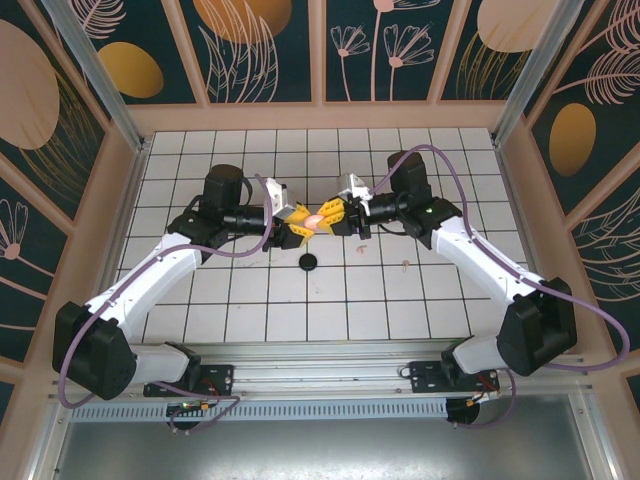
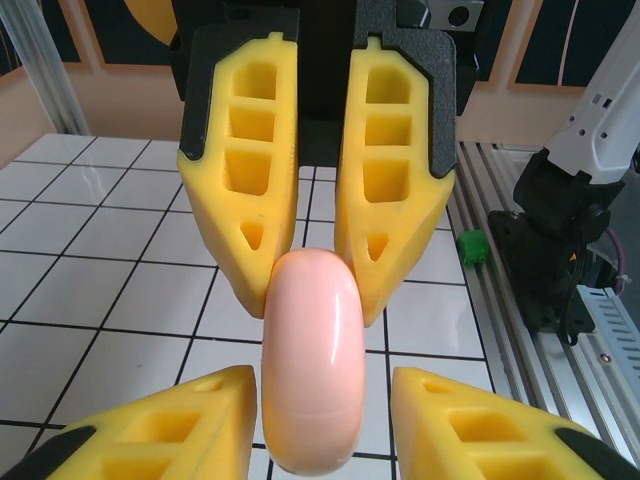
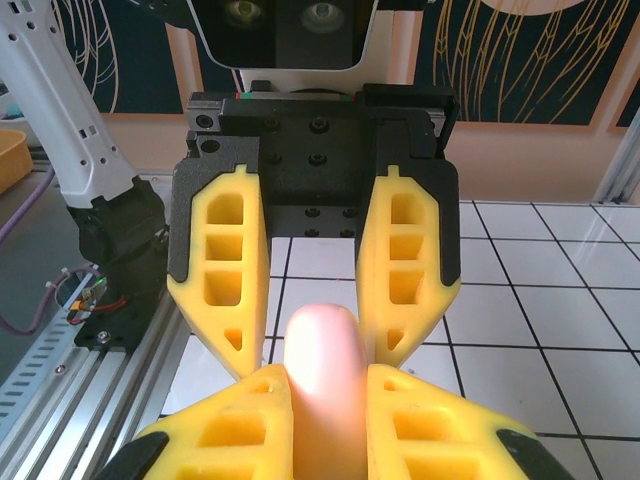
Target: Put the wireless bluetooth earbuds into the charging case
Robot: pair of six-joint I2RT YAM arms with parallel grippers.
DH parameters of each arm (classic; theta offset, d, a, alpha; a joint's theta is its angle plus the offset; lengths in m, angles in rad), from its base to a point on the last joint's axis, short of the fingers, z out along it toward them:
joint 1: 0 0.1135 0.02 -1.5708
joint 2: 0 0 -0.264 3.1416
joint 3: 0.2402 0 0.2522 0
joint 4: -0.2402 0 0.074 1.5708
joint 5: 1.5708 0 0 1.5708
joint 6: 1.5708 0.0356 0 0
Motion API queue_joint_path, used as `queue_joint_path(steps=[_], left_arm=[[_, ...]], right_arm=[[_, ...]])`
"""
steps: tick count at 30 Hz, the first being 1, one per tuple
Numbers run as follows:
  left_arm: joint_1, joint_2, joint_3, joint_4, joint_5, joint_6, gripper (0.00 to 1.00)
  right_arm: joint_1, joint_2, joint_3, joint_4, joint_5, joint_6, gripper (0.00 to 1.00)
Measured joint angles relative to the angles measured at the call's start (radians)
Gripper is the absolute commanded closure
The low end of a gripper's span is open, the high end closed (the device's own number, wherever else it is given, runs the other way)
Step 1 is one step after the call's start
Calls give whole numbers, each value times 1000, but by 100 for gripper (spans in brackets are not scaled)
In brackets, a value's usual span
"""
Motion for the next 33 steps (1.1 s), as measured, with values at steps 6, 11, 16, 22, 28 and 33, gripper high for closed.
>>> queue_joint_path(steps=[6, 11, 16, 22, 28, 33], left_arm=[[-4, 1, -3, 1, 0, -3, 56], [-4, 1, -3, 1, 0, -3, 65], [-3, 1, -3, 3, -8, -6, 76], [-4, 1, -3, 8, -11, -6, 78], [-3, 1, -3, 9, -31, -7, 79], [-2, 1, -3, 8, -55, -7, 79]], right_arm=[[0, 0, 0, 5, 0, 0, 83], [0, 0, 0, 5, 0, 0, 82], [2, 0, 0, 5, -5, 7, 82], [3, 0, 0, 12, 8, 27, 64], [5, -1, 0, 32, 60, 53, 62], [3, -18, -14, 86, 109, 106, 60]])
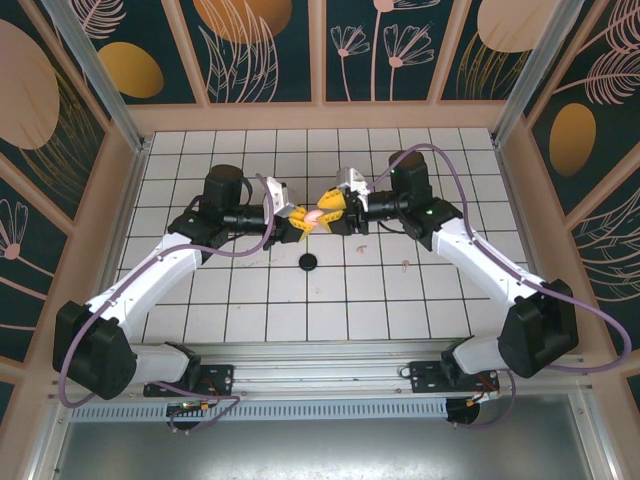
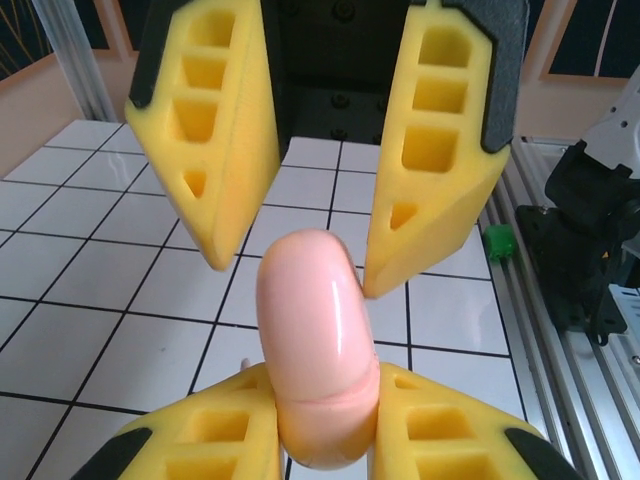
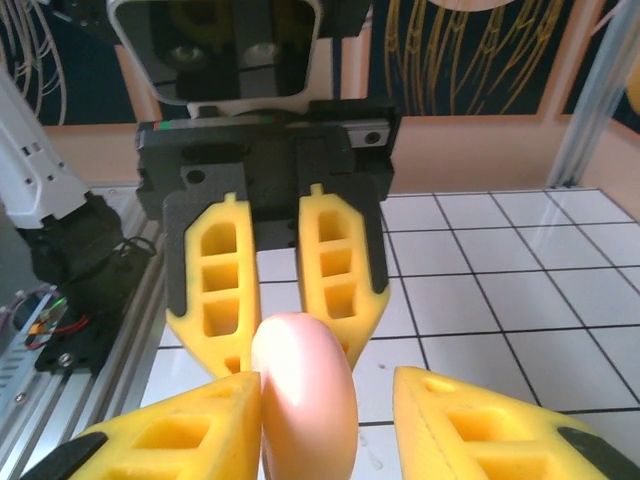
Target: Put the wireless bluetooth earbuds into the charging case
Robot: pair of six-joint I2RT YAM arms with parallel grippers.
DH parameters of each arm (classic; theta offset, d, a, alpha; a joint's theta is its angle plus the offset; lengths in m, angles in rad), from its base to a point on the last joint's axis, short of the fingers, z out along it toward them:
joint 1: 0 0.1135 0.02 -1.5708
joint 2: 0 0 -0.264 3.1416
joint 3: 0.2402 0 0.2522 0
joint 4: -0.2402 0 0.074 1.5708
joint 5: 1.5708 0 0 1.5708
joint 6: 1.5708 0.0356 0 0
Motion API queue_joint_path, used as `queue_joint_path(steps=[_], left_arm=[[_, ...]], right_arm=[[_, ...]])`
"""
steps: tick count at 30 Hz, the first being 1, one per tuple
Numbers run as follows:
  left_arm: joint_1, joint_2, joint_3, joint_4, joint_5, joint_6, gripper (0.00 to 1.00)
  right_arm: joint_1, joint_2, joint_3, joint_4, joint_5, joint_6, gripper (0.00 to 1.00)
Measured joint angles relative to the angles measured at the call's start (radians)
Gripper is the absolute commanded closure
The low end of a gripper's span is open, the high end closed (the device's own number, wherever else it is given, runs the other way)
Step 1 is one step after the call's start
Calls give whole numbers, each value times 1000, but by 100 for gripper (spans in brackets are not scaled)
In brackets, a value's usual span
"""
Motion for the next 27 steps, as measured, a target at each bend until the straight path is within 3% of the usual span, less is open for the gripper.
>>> queue_joint_path(steps=[16, 22, 27], left_arm=[[-11, 0, -37, 46, 13, -24, 80], [-11, 7, -141, 154, -19, -77, 81], [-11, 42, -183, 230, -55, -122, 82]], right_arm=[[-49, -46, -52, 128, 84, 137, 56], [-76, -115, -62, 58, 104, 195, 56], [-88, -164, -66, -90, 238, 301, 60]])
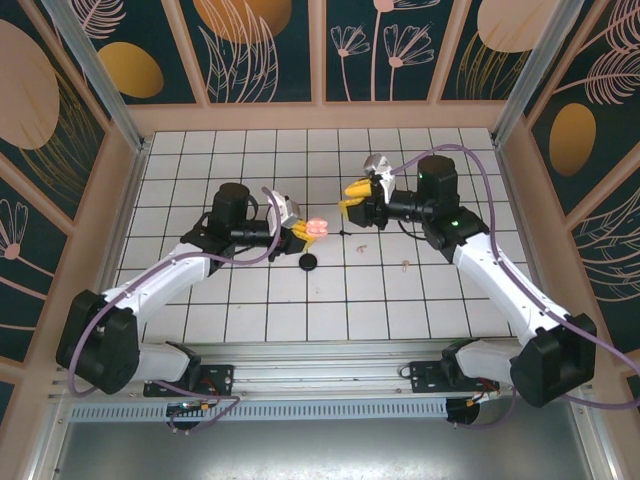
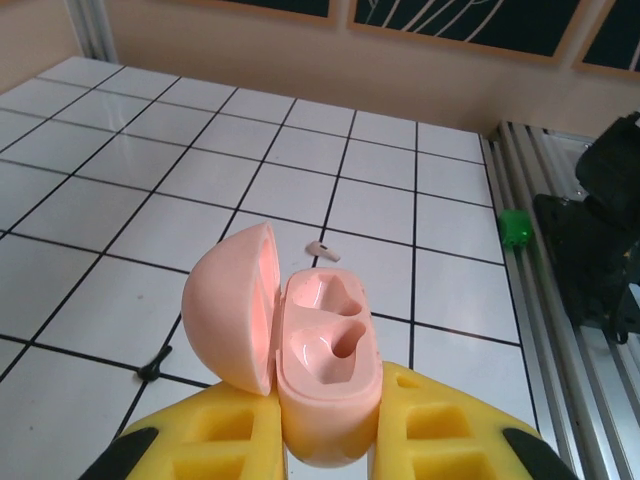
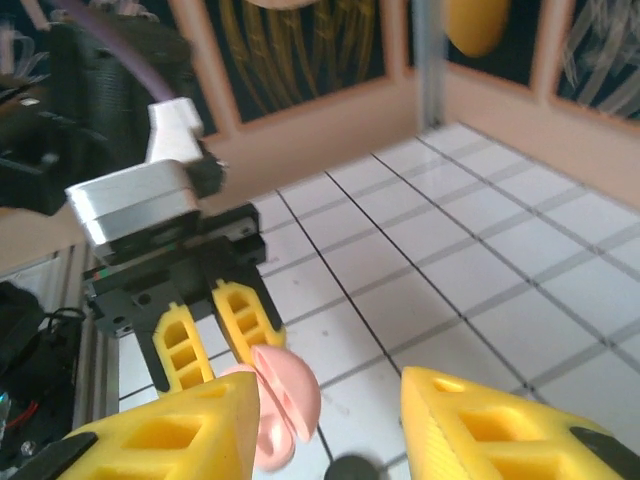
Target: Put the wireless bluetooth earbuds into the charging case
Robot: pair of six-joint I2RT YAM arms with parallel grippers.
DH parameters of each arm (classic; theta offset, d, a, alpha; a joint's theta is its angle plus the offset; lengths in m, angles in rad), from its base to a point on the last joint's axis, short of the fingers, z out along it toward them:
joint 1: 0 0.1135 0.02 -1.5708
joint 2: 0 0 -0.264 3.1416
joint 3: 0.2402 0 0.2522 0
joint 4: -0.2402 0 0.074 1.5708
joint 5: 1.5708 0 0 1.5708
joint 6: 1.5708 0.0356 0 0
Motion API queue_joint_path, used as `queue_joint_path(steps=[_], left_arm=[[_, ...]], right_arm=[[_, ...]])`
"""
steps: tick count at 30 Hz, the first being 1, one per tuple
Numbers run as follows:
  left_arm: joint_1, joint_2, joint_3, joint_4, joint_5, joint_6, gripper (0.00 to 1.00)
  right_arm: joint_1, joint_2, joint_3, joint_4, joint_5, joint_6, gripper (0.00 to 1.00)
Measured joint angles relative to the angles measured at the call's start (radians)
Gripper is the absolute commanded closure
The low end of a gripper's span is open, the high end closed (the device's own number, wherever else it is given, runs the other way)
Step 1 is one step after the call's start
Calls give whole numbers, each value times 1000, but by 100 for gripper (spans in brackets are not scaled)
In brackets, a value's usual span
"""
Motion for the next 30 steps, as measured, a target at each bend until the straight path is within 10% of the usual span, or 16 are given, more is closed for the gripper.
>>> queue_joint_path(steps=[14, 30], left_arm=[[0, 65, -24, 69, -67, -58, 83], [0, 68, -34, 76, -88, -64, 83]], right_arm=[[-99, 122, 1, -574, 453, 378, 65], [-211, 442, 0, -666, 602, 459, 63]])
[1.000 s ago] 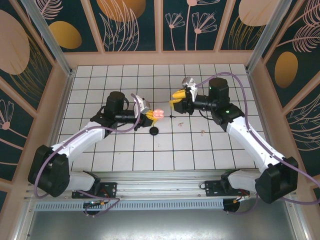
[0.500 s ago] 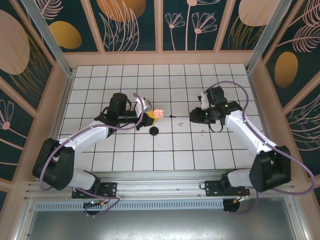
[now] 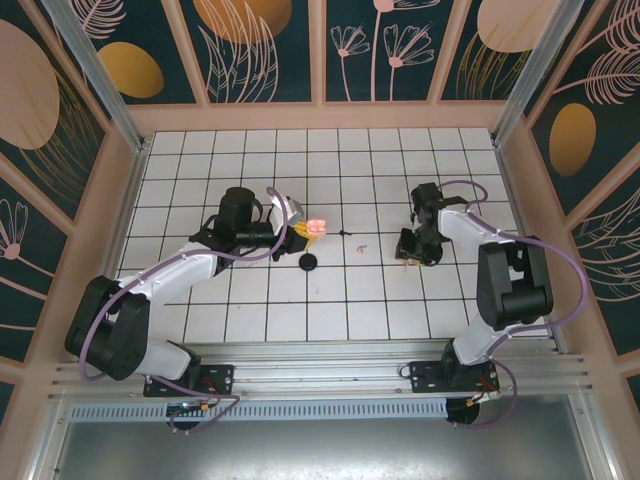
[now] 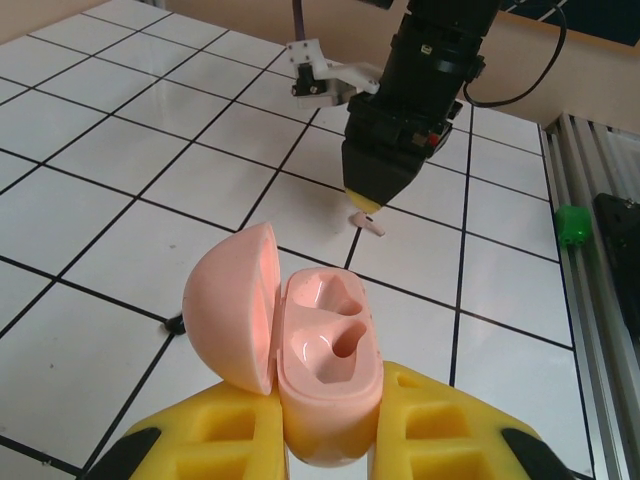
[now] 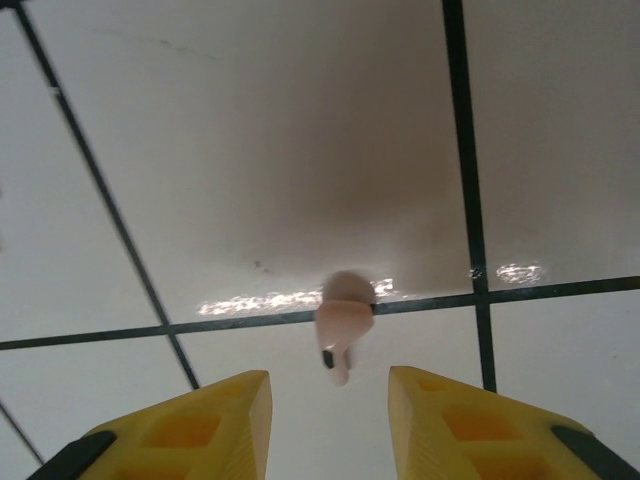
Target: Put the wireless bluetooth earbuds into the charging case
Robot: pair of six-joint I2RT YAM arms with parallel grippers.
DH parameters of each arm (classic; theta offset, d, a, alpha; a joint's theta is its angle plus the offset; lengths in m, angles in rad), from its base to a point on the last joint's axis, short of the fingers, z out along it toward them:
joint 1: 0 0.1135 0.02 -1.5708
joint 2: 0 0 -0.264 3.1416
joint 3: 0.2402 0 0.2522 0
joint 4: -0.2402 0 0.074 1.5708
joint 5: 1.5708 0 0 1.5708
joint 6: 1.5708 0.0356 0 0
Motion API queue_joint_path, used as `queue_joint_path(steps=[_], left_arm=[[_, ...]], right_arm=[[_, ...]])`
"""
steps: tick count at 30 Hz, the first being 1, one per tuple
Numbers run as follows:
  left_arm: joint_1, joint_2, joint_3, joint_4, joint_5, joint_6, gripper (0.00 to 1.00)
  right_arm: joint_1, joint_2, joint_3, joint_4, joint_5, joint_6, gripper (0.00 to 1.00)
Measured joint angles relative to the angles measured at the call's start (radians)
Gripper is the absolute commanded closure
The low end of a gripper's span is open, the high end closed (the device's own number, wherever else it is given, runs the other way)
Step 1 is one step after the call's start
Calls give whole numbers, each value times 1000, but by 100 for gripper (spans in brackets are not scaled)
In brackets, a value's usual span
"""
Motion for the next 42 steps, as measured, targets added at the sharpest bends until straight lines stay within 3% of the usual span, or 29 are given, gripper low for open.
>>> queue_joint_path(steps=[21, 42], left_arm=[[0, 25, 1, -6, -8, 0, 83], [0, 25, 1, -12, -30, -1, 85]], right_arm=[[0, 99, 18, 23, 16, -32, 69], [2, 100, 20, 48, -8, -29, 79]])
